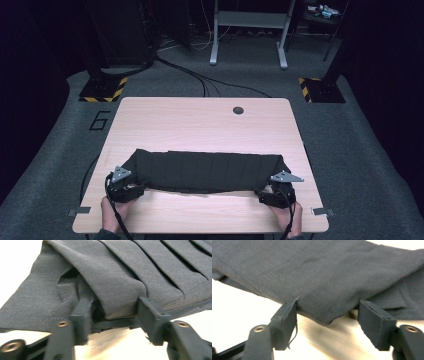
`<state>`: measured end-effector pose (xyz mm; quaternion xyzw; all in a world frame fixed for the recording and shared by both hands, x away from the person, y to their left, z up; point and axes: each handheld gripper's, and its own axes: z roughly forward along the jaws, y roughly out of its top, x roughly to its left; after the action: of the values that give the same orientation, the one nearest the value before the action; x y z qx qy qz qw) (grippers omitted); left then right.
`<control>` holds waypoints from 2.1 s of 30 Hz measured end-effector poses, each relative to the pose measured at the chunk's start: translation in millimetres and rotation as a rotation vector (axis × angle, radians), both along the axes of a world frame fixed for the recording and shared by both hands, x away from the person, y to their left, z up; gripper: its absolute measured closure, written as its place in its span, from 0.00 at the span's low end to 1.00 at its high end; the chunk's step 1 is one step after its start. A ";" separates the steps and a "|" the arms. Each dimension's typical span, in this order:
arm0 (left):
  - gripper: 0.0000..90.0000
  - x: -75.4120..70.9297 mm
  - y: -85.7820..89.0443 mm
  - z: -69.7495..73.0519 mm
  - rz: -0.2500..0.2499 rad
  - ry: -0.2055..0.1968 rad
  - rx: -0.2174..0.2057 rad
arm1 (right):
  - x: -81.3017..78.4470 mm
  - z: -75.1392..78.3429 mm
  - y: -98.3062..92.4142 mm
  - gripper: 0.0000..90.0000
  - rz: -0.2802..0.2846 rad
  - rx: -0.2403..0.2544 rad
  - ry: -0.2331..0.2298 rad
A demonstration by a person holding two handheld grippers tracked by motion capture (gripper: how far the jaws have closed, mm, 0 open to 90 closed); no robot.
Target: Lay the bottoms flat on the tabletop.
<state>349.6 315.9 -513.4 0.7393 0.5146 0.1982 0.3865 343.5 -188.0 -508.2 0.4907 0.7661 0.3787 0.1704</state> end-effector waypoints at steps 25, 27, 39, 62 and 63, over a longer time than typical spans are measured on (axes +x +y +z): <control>0.93 -5.7 -0.8 4.1 -0.003 -0.069 0.067 | -2.2 13.3 3.1 0.81 0.024 0.005 -0.071; 0.93 -5.1 -0.3 6.7 -0.010 -0.066 0.074 | -1.2 15.6 2.8 0.82 0.028 -0.001 -0.078; 0.93 1.0 -1.0 15.5 -0.024 -0.064 0.085 | 2.3 22.2 2.9 0.83 0.029 0.000 -0.088; 0.93 26.3 -2.9 54.3 -0.062 -0.117 0.116 | 28.1 57.5 2.7 0.84 0.026 -0.011 -0.133; 0.93 28.1 -2.7 55.6 -0.064 -0.119 0.112 | 29.7 59.1 2.9 0.84 0.022 -0.007 -0.129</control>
<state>377.8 313.2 -457.8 0.7629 0.4548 0.2577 0.3803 373.2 -185.0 -449.1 0.4563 0.7600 0.4088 0.2170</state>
